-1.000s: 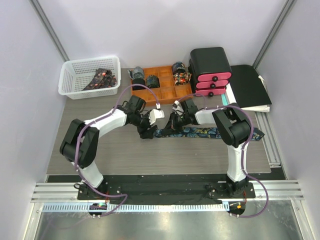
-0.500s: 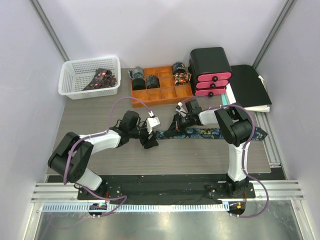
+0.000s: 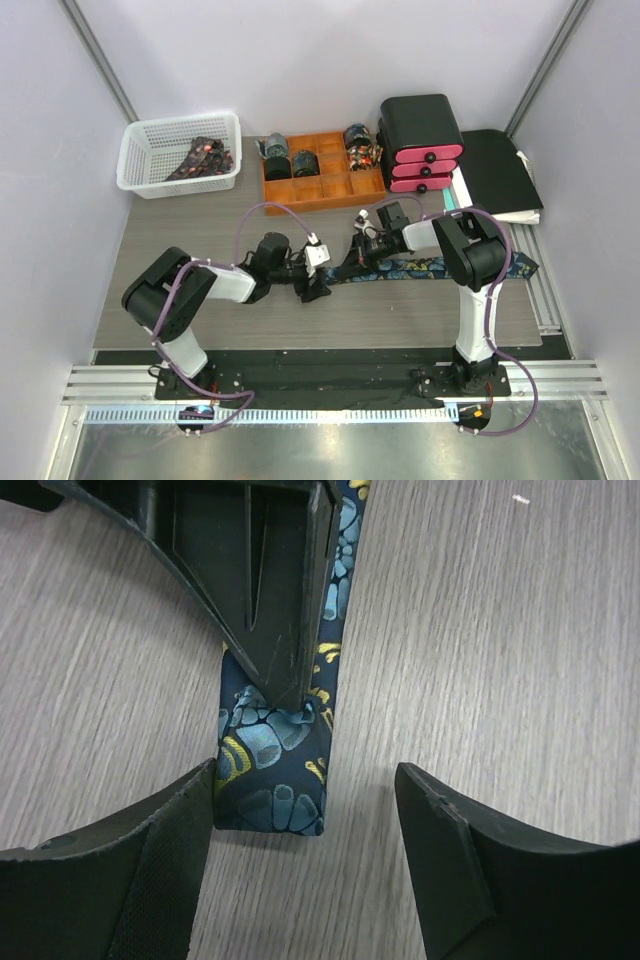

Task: Roll the ties
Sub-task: Roll the tie at the center of the board.

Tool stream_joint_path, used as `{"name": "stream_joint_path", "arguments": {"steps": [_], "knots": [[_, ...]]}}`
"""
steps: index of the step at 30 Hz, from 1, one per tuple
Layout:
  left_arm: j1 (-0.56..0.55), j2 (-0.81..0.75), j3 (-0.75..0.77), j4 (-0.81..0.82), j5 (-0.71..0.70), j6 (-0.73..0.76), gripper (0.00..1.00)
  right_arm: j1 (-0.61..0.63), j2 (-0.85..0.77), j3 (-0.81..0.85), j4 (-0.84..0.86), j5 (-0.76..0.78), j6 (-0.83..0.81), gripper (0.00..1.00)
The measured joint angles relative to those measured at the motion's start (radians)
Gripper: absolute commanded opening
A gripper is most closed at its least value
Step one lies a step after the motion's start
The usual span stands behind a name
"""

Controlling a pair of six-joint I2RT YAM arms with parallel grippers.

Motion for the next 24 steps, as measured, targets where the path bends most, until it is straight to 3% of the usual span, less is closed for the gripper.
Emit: {"name": "stream_joint_path", "arguments": {"steps": [12, 14, 18, 24], "knots": [[-0.014, 0.071, 0.02, 0.061, -0.05, -0.003, 0.72, -0.008, 0.013, 0.002, -0.005, -0.034, -0.044, 0.01], [-0.014, 0.072, 0.02, 0.064, -0.052, -0.005, 0.68, -0.008, 0.013, 0.003, -0.009, -0.035, -0.047, 0.01], [-0.017, 0.077, 0.02, 0.068, -0.027, -0.003, 0.43, -0.012, 0.015, 0.004, -0.019, -0.04, -0.062, 0.01], [-0.023, 0.085, 0.056, 0.016, -0.029, 0.026, 0.34, -0.016, 0.017, 0.004, -0.028, -0.056, -0.084, 0.01]]}}
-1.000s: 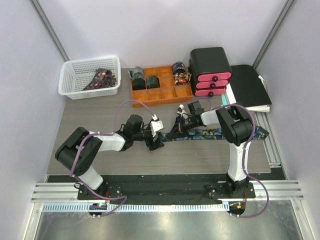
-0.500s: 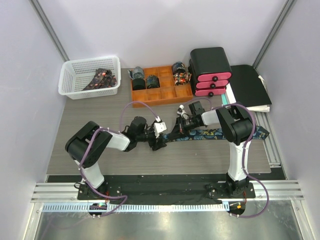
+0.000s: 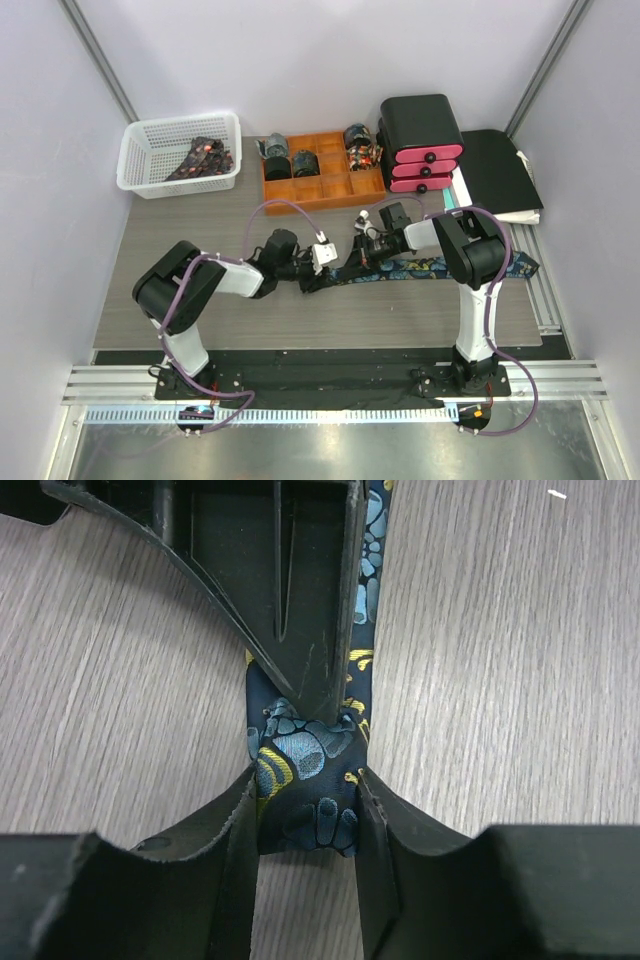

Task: Roll the ties
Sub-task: Roll the tie at the center of the board.

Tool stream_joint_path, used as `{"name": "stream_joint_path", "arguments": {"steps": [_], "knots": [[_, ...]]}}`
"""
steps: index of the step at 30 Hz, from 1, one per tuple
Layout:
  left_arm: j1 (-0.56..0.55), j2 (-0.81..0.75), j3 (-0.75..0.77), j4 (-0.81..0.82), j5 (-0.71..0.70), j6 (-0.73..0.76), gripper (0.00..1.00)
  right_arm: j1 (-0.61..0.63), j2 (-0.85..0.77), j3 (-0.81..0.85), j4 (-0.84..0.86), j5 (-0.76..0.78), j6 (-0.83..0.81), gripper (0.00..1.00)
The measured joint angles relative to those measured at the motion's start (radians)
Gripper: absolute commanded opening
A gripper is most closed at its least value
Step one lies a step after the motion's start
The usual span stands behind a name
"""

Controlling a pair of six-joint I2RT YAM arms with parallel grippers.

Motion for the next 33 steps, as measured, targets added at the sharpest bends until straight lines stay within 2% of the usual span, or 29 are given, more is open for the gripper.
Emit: {"name": "stream_joint_path", "arguments": {"steps": [4, 8, 14, 26, 33], "knots": [[-0.006, 0.0, 0.087, -0.166, -0.006, 0.037, 0.31, -0.005, 0.0, -0.003, 0.006, -0.005, -0.001, 0.02], [-0.023, 0.0, 0.193, -0.383, -0.039, 0.085, 0.26, -0.006, -0.012, -0.011, 0.018, -0.002, 0.016, 0.2], [-0.059, 0.001, 0.303, -0.604, -0.097, 0.158, 0.23, -0.014, -0.071, -0.027, -0.026, 0.039, 0.03, 0.36], [-0.101, 0.116, 0.518, -0.837, -0.185, 0.179, 0.2, -0.108, -0.147, -0.027, -0.157, 0.089, -0.018, 0.39], [-0.117, 0.163, 0.605, -0.916, -0.219, 0.179, 0.22, -0.1, -0.179, -0.056, -0.07, 0.072, 0.056, 0.4]]}}
